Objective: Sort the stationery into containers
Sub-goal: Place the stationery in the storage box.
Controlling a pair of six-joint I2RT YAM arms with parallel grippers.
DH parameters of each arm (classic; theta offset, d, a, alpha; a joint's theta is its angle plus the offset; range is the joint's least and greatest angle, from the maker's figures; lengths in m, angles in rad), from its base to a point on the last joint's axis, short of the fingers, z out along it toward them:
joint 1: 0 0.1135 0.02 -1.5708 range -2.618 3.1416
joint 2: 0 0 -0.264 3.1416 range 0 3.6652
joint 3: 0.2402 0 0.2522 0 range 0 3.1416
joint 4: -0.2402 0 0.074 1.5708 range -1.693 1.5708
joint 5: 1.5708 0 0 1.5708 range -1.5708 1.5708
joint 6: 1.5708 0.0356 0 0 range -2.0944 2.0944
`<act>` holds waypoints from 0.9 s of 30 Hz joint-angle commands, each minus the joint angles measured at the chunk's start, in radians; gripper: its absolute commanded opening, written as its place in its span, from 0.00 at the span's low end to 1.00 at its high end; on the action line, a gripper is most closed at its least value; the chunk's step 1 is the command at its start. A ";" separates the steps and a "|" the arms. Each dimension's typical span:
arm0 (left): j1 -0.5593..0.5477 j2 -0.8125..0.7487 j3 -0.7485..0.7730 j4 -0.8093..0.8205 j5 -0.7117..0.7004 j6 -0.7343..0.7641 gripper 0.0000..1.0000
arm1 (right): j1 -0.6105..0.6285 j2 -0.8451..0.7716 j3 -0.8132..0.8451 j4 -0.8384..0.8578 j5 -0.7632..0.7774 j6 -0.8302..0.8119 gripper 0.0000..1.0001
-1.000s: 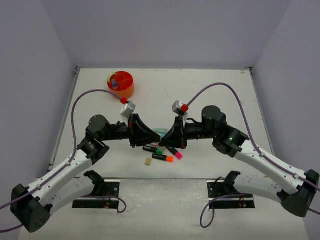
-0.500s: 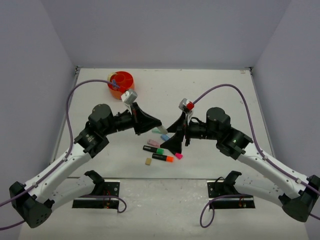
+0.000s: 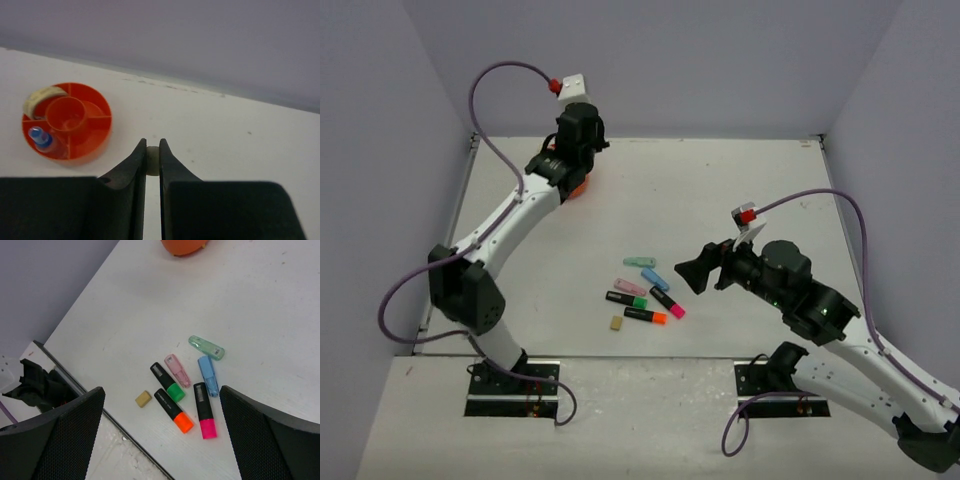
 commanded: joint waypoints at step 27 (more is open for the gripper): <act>0.219 0.508 0.267 0.202 -0.031 0.074 0.00 | 0.002 -0.108 -0.081 -0.106 -0.012 0.066 0.99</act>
